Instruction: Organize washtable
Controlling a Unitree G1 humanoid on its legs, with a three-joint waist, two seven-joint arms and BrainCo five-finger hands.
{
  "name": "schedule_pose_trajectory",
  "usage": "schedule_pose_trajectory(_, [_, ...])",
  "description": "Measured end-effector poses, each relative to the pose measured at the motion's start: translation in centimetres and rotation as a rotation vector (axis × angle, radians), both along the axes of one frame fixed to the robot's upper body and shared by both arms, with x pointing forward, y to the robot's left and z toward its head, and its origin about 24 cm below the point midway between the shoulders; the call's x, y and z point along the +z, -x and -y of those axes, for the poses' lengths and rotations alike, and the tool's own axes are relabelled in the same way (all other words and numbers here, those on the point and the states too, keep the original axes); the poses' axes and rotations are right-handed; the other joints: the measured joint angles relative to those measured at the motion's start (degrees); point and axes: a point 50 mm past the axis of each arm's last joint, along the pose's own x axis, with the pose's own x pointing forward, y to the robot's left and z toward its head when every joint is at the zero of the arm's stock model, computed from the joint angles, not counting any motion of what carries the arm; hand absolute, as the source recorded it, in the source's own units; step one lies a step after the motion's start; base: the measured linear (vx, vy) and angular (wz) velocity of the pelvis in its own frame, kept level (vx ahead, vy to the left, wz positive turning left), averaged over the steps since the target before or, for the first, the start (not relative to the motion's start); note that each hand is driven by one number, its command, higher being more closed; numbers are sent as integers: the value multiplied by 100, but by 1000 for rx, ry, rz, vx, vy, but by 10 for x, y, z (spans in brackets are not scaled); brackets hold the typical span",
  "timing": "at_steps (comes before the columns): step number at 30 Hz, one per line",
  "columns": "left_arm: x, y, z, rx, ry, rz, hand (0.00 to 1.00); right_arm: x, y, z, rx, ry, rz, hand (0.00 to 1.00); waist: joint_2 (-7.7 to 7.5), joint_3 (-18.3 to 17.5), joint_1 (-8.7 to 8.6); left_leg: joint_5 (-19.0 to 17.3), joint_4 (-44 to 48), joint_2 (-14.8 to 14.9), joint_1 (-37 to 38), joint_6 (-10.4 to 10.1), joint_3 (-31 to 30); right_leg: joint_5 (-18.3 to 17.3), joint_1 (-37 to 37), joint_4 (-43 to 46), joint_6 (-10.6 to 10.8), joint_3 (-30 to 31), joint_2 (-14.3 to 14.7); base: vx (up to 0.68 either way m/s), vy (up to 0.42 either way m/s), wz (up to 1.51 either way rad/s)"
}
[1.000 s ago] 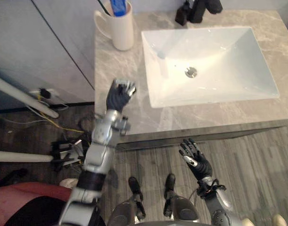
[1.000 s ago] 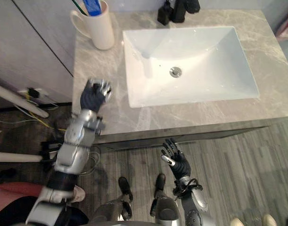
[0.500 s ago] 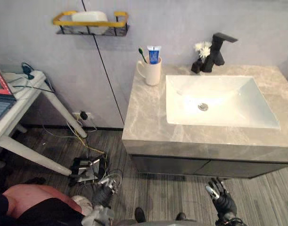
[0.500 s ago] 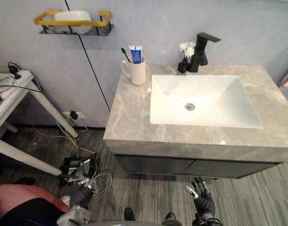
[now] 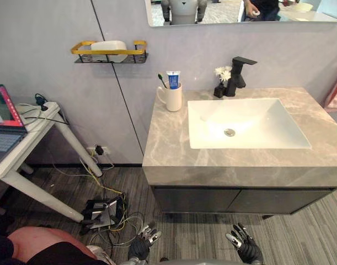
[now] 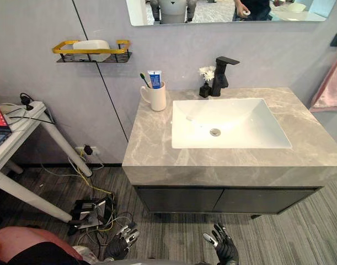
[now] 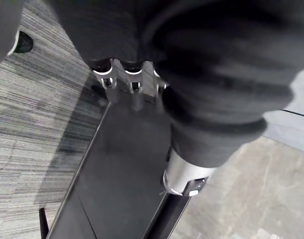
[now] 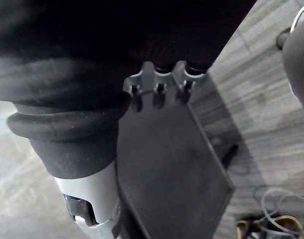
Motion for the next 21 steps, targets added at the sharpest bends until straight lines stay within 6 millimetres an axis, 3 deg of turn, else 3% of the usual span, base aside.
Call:
schedule_pose_trajectory(4, [9, -27, -7, -12, -62, 71, 0, 4, -9, -5, 10, 2, 29, 0, -181, 111, -33, -78, 108, 57, -150, 62, 893, 83, -627, 159, -112, 654, 79, -13, 45, -111])
schedule_pose_trajectory(5, [14, -38, -8, -14, -77, 106, 0, 9, -16, -6, 18, 3, 63, 0, -188, 153, -46, -142, 275, 174, -258, 162, 1271, -123, -753, 186, -403, 312, 59, -52, 7, -140])
schedule_pose_trajectory(6, [19, -47, -11, -12, -102, 136, 0, 14, -29, -8, 28, -2, 105, 0, -160, 249, -23, -245, 359, 340, -342, 314, 1627, -349, -881, 818, -579, -533, -175, -106, 11, -141])
schedule_pose_trajectory(7, [22, -52, -13, -18, -113, 154, 0, 16, -36, -11, 37, -6, 129, 0, -214, 306, -48, -282, 400, 374, -333, 341, 1779, -478, -939, 1327, -660, -971, -377, -84, 18, -127])
schedule_pose_trajectory(9, [29, -60, -15, -34, -142, 197, 0, 21, -52, -21, 70, -37, 180, 0, -423, 297, -6, -451, 701, 465, -197, 299, 2450, -1087, -647, 2769, -894, -2319, -1043, 0, -12, -147])
schedule_pose_trajectory(10, [30, -59, -16, -29, -141, 199, 0, 22, -57, -24, 91, -42, 187, 0, -498, 248, 14, -518, 867, 527, -183, 268, 2654, -1096, -501, 2837, -927, -2558, -1150, 61, -91, -207])
schedule_pose_trajectory(11, [31, -60, -16, -14, -138, 205, 0, 24, -71, -32, 146, -48, 211, 0, -642, 189, 71, -748, 1337, 722, -167, 209, 3105, -1076, -468, 2681, -832, -2925, -1159, 35, -111, -182])
schedule_pose_trajectory(12, [31, -60, -15, -1, -129, 203, 0, 27, -80, -35, 180, -44, 231, 0, -612, 186, 96, -866, 1523, 822, -163, 154, 3271, -1007, -474, 2604, -939, -3115, -1074, -19, -129, -245])
schedule_pose_trajectory(13, [31, -60, -13, 24, -111, 200, 0, 32, -91, -39, 226, -35, 261, 0, -480, 135, 205, -904, 1407, 901, -178, 128, 3521, -820, -547, 2072, -911, -3108, -748, -107, -139, -202])
schedule_pose_trajectory(14, [31, -62, -6, 38, -89, 203, 0, 35, -96, -40, 242, -29, 278, 0, -387, 67, 214, -885, 1278, 983, -178, 32, 3807, -893, -542, 1574, -789, -3010, -469, -63, -154, -189])
schedule_pose_trajectory(15, [32, -68, -3, 51, -72, 212, 0, 36, -99, -42, 257, -30, 288, 0, -432, 58, 197, -864, 1390, 971, -160, -73, 4122, -1209, -540, 1609, -659, -2976, -544, 8, -177, -153])
schedule_pose_trajectory(16, [31, -69, -3, 67, -64, 202, 0, 33, -97, -43, 276, -37, 265, 0, -413, 97, 227, -872, 1608, 1128, -122, -90, 4406, -850, -543, 1206, -582, -2791, -278, 71, -153, -121])
schedule_pose_trajectory(18, [28, -64, -2, 81, -63, 180, 0, 32, -89, -46, 277, -52, 255, 0, -402, 86, 194, -898, 2045, 1481, -91, -96, 4432, -483, -288, 393, -702, -2565, 208, 19, -193, -100])
schedule_pose_trajectory(21, [20, -58, 0, 80, -64, 135, 0, 24, -66, -36, 213, -79, 213, 0, -353, 70, 95, -1156, 2710, 2005, 35, -259, 4413, -413, 11, 52, -755, -2279, 559, -12, -55, -54])
